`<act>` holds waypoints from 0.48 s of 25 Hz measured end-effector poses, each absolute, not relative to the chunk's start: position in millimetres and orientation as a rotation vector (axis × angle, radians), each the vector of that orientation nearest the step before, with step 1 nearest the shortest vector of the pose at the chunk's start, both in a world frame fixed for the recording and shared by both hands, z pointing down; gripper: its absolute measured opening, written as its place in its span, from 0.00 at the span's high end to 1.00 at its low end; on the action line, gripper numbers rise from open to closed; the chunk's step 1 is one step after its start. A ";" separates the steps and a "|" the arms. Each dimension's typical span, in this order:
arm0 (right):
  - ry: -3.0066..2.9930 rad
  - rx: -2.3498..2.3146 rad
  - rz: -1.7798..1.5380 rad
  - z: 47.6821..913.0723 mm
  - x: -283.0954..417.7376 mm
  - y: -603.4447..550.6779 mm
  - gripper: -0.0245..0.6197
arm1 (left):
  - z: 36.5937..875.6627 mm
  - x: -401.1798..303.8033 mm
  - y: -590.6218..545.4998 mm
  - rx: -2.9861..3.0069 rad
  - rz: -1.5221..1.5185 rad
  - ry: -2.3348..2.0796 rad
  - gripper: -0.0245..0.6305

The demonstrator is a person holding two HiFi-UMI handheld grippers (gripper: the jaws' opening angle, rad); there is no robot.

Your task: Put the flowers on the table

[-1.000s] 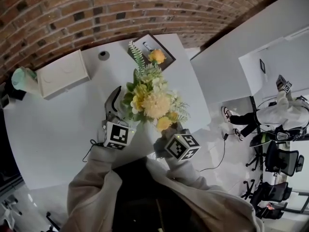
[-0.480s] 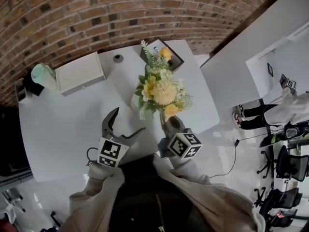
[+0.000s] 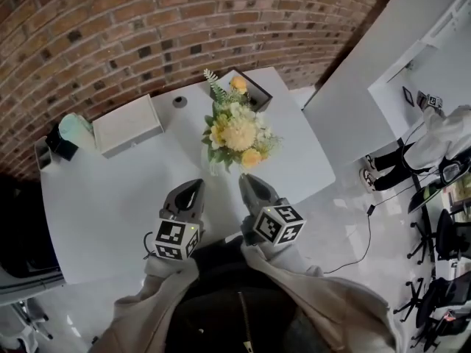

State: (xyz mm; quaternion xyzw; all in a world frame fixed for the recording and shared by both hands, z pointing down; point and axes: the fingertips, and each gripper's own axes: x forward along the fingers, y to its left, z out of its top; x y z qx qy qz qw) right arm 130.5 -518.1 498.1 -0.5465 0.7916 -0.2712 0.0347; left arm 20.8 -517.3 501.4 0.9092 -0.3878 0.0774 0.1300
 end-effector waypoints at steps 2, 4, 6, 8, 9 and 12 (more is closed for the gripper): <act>2.445 -1.687 -0.817 497.0 132.9 -514.4 0.96 | 500.6 24.2 -515.6 2.642 0.204 -1.106 0.96; 2.450 -1.688 -0.806 495.9 135.3 -512.4 0.96 | 500.1 27.2 -515.1 2.650 0.197 -1.102 0.96; 2.453 -1.688 -0.796 494.5 137.1 -510.7 0.96 | 500.3 28.6 -514.2 2.652 0.197 -1.106 0.96; 2.451 -1.693 -0.794 493.6 139.0 -510.4 0.96 | 501.2 27.6 -514.5 2.638 0.195 -1.109 0.96; 2.450 -1.696 -0.794 493.4 139.6 -511.0 0.96 | 501.4 26.2 -515.7 2.625 0.186 -1.108 0.96; 2.459 -1.698 -0.789 493.9 139.4 -512.2 0.96 | 500.7 22.6 -520.0 2.600 0.156 -1.109 0.96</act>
